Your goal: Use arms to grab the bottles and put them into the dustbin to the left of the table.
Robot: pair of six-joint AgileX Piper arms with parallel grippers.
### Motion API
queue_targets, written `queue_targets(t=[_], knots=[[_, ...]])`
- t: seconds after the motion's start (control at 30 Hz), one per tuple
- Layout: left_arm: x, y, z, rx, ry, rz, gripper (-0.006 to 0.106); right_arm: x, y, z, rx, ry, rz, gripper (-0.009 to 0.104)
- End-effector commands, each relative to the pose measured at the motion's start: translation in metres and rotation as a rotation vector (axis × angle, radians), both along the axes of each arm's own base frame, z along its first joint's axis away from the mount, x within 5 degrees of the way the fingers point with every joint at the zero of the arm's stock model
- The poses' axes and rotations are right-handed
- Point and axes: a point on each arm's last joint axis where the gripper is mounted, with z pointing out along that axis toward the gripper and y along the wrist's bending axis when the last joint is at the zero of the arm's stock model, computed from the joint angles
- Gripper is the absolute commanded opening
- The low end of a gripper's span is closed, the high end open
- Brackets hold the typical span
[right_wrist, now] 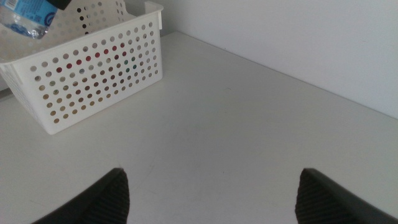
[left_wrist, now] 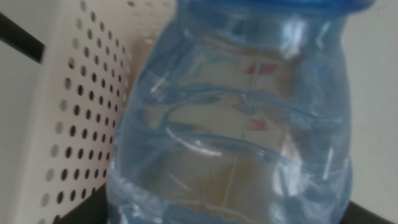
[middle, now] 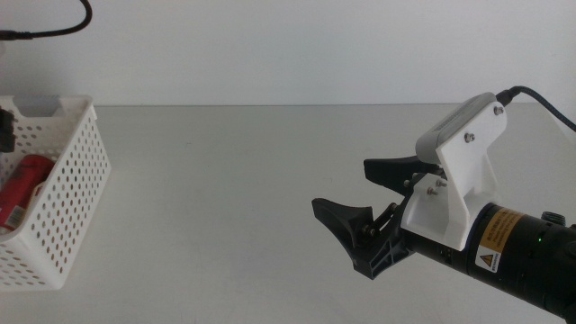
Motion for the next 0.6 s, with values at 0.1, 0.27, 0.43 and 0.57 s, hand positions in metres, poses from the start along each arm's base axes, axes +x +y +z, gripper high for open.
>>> queue_targets(t=[0.1,0.27,0.43,0.57], knots=[[0.019,0.007,0.000,0.012,-0.047,0.011,-0.001,0.000,0.000,0.020,0.071,-0.096,0.009,0.071],[0.032,0.012,-0.026,0.004,0.029,-0.004,-0.001,0.000,0.000,0.020,0.071,-0.096,0.009,0.071],[0.040,0.015,-0.045,0.001,0.082,-0.012,0.009,0.000,0.000,0.020,0.071,-0.096,0.009,0.071],[0.044,0.016,-0.054,-0.005,0.100,-0.012,0.032,0.000,0.000,0.020,0.071,-0.096,0.009,0.071]])
